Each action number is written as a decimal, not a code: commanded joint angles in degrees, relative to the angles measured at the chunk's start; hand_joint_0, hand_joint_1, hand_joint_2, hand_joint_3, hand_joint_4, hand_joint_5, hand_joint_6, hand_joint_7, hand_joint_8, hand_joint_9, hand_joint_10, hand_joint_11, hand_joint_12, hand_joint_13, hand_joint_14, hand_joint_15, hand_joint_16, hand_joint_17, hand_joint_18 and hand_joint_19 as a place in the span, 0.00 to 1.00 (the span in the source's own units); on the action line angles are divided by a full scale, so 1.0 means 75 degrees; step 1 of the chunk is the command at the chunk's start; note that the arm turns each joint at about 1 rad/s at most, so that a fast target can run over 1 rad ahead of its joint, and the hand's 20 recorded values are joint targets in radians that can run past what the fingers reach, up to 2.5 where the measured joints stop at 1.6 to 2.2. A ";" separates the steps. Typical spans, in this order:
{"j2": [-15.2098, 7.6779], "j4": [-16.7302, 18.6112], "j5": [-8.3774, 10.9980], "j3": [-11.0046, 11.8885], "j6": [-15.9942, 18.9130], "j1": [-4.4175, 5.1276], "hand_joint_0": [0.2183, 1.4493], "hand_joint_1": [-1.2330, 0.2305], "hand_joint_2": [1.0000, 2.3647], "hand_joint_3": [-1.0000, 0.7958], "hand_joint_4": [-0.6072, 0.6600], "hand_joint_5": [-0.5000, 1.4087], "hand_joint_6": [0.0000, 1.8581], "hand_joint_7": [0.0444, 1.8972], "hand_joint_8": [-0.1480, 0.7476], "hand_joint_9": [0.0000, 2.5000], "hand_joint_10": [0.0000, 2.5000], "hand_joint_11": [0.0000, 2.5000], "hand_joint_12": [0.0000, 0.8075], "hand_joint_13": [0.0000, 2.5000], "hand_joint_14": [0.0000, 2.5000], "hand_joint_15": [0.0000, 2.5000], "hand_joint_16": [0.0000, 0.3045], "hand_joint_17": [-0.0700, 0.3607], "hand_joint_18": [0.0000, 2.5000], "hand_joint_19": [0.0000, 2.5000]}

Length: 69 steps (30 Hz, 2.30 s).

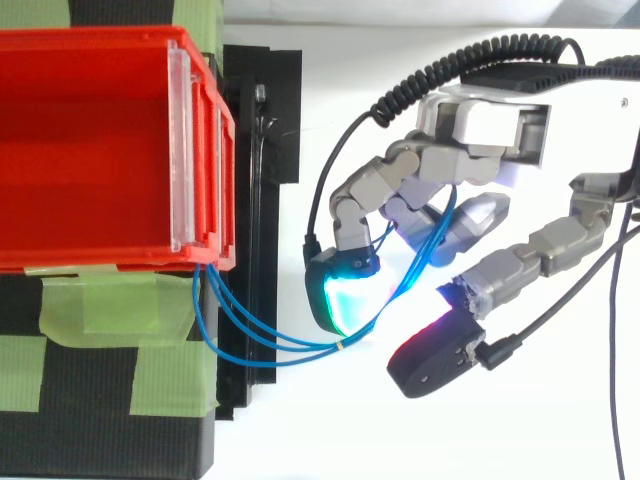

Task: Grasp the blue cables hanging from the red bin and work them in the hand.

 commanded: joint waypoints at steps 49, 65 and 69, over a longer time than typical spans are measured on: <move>-0.0002 -0.0701 -0.0834 0.0686 -0.0377 -0.0175 0.58 0.49 0.01 0.18 0.67 0.37 0.18 0.65 0.54 0.30 1.00 0.74 0.47 0.39 1.00 0.50 0.15 0.40 0.56 0.73; -0.0002 -0.0701 -0.0834 0.0686 -0.0377 -0.0187 0.52 0.46 0.00 0.00 0.70 0.42 0.18 0.63 0.54 0.34 1.00 0.73 0.48 0.41 1.00 0.51 0.16 0.42 0.58 0.71; -0.0002 -0.0701 -0.0834 0.0686 -0.0377 -0.0187 0.50 0.45 0.00 0.00 0.69 0.42 0.17 0.63 0.54 0.34 1.00 0.74 0.49 0.41 1.00 0.51 0.16 0.42 0.58 0.71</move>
